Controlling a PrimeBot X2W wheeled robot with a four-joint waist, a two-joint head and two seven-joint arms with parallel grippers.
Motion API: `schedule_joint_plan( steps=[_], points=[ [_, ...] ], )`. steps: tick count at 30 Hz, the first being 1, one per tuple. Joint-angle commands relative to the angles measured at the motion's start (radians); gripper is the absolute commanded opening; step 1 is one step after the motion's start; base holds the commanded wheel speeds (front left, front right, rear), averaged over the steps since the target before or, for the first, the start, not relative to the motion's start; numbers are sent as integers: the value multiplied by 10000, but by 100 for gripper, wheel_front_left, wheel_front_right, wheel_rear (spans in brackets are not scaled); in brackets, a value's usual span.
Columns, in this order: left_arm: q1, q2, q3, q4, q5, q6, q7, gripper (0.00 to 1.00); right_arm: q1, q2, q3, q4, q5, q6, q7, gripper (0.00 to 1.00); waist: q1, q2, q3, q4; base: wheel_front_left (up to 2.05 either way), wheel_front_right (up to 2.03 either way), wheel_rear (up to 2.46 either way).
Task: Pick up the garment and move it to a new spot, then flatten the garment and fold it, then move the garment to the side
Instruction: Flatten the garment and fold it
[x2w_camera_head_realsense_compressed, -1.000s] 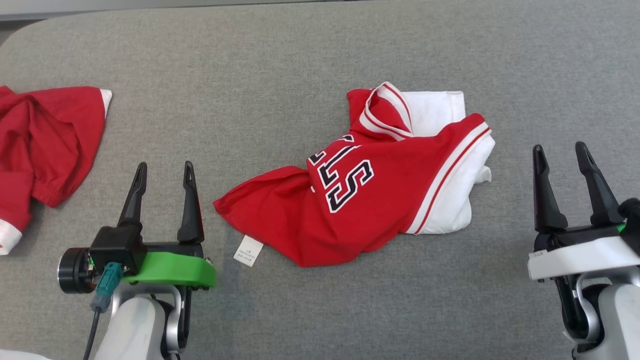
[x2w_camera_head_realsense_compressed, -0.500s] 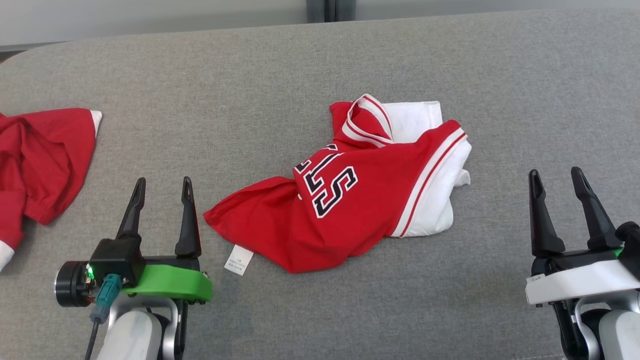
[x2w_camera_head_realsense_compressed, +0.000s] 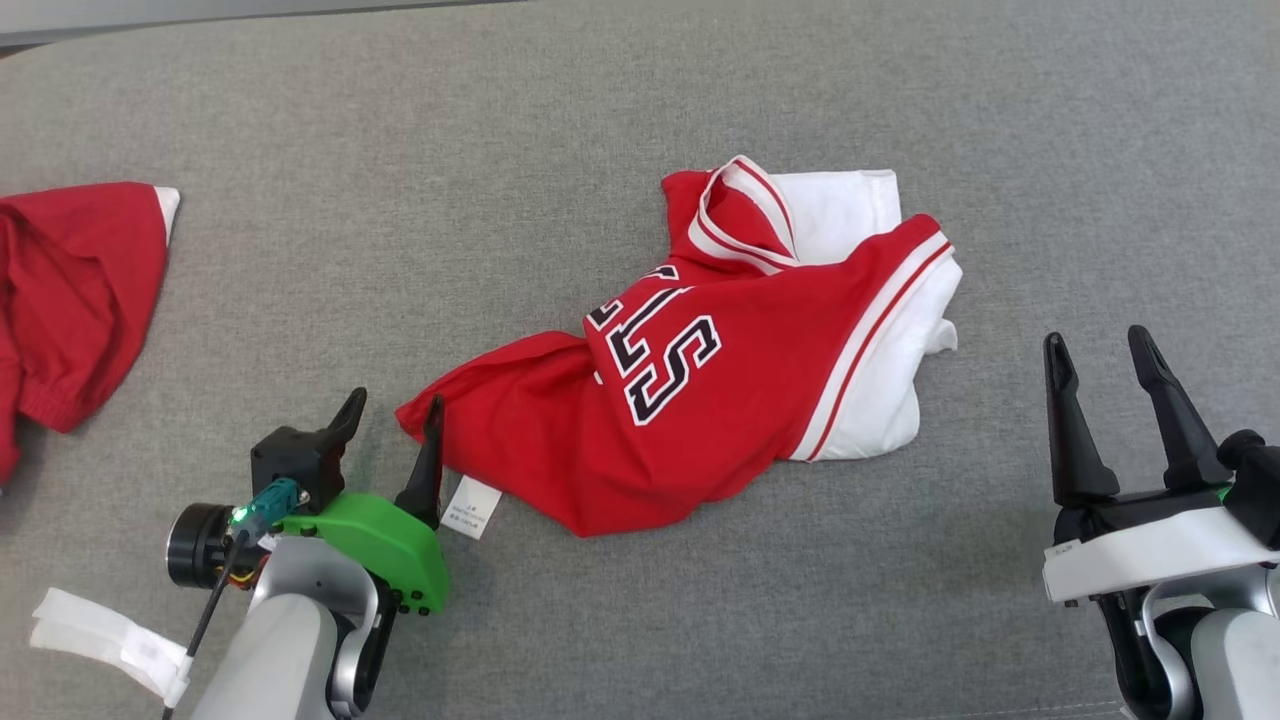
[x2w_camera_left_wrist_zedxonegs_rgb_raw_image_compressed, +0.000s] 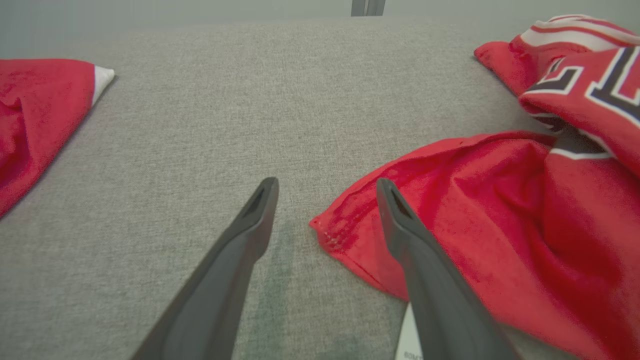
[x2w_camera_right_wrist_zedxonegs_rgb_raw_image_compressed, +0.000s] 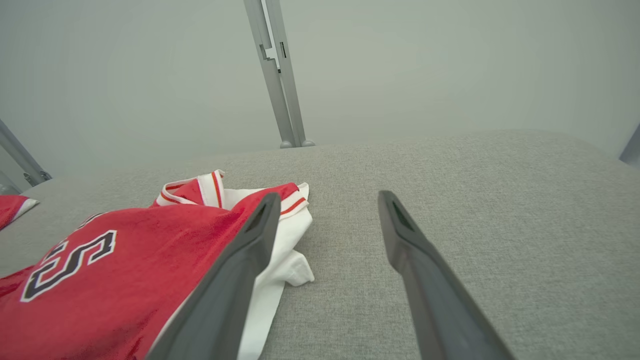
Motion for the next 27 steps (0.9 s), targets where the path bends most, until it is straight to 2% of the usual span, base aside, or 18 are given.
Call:
schedule_joint_plan(
  steps=[1, 3, 4, 5, 15, 23, 24, 26, 27],
  points=[
    [-192, 52, -2, 233, -148, -127, 107, 100, -91, -59, 6, 130, 39, 1, 6, 100, 0, 0, 245, -78, 0, 0, 0],
    [-329, -1, -70, 562, -262, -285, 292, 100, -153, -96, -5, 304, 93, 1, -24, 100, 0, 0, 360, -82, 0, 0, 0],
    [-415, -5, -96, 703, -278, -339, 319, 76, -173, -119, 17, 421, 115, 1, -17, 100, 0, 0, 416, -84, 0, 0, 0],
    [-444, -14, -118, 813, -296, -371, 346, 0, -198, -140, 55, 516, 137, 1, -34, 100, 0, 0, 447, -85, 0, 0, 0],
    [-934, -202, -380, 1231, -256, -527, 37, 0, -1178, -922, 1002, 2313, 347, 1, -98, 100, 0, 0, 829, 195, 0, 0, 0],
    [-1244, -380, -533, 1216, -167, -430, -259, 0, -2581, -1413, 2119, 4033, 584, 1, -358, 100, 0, 0, 1148, 559, 0, 0, 0],
    [-1240, -393, -527, 1212, -172, -400, -329, 0, -2690, -1458, 2230, 4196, 637, 1, -412, 42, 0, 0, 1152, 587, 0, 0, 0],
    [-1228, -408, -505, 1166, -190, -364, -496, 0, -2794, -1572, 2394, 4391, 721, 1, -503, 0, 0, 0, 1150, 615, 0, 0, 0],
    [-1207, -404, -482, 1142, -204, -352, -599, 0, -2812, -1607, 2476, 4450, 795, 1, -553, 0, 0, 0, 1134, 612, 0, 0, 0]
  ],
)
